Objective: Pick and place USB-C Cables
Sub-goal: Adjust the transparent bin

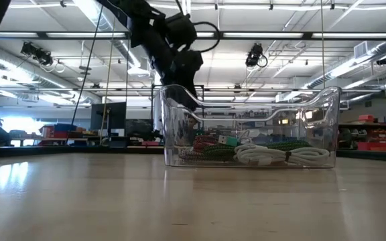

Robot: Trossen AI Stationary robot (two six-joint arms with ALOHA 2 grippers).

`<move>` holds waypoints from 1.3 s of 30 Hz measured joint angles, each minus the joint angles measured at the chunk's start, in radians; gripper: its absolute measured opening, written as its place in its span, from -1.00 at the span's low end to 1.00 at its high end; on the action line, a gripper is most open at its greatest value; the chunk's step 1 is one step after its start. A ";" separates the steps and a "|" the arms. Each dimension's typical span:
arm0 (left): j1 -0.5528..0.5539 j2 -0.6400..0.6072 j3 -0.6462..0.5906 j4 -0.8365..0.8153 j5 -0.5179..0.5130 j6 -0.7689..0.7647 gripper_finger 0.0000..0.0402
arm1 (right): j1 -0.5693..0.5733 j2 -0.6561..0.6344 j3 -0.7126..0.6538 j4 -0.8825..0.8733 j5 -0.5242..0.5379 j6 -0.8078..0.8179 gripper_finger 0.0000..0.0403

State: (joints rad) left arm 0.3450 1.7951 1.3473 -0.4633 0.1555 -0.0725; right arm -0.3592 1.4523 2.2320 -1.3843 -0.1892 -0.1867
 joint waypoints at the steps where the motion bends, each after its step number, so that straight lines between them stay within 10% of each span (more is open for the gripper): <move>1: 0.003 0.007 -0.001 -0.008 -0.013 0.005 -0.30 | 0.000 0.006 -0.002 -0.001 -0.008 0.000 -0.40; 39: -0.017 0.204 0.018 0.086 -0.077 0.211 -0.34 | 0.036 0.027 -0.003 0.115 -0.203 0.106 -0.40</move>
State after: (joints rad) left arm 0.3278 1.9991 1.3649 -0.3776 0.0783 0.1389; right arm -0.3233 1.4796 2.2292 -1.2696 -0.3923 -0.0808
